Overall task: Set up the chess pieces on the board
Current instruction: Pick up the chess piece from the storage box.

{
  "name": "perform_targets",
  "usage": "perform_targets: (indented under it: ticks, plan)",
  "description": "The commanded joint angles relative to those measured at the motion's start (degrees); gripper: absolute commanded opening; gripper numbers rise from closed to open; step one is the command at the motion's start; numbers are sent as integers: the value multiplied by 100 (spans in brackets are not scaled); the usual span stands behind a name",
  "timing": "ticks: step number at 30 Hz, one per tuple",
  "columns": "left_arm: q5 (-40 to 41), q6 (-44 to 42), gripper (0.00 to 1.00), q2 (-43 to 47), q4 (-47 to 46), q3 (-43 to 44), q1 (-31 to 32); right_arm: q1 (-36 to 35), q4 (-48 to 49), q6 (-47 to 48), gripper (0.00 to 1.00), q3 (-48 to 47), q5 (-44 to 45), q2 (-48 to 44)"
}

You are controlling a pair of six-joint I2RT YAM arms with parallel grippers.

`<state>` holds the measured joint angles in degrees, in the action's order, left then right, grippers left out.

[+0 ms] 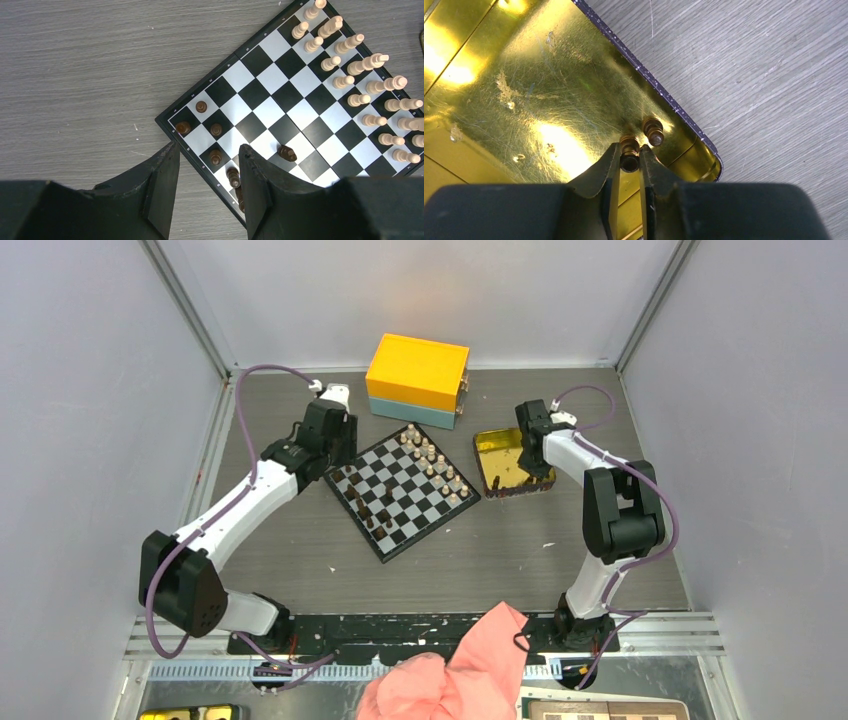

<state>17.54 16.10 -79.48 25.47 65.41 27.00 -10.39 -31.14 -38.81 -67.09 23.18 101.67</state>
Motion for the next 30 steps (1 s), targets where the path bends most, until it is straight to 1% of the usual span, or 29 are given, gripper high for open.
perform_targets:
  ticks: [1, 4, 15, 19, 23, 26, 30]
  plan:
    - [64, -45, 48, 125, -198, 7, 15, 18, 160, -28, 9, -240, 32, -40]
    - [65, -50, 48, 142, -193, -14, 15, 12, 143, -38, 1, -331, -25, -36]
    - [74, -32, 48, 220, -209, -128, 15, 12, 199, -67, 1, -786, -531, -33]
    - [99, -19, 48, 311, -185, -144, 15, -32, 262, 71, 1, -860, -823, -135]
    - [186, -19, 48, 386, -47, -117, 15, -403, 136, 390, 1, -1040, -771, -411]
    - [300, 39, 48, 521, 79, -158, 15, -861, -210, 624, 1, -1298, -667, -525]
    - [358, 205, 48, 848, 284, -296, 7, -1493, -507, 699, 1, -1461, -667, -649]
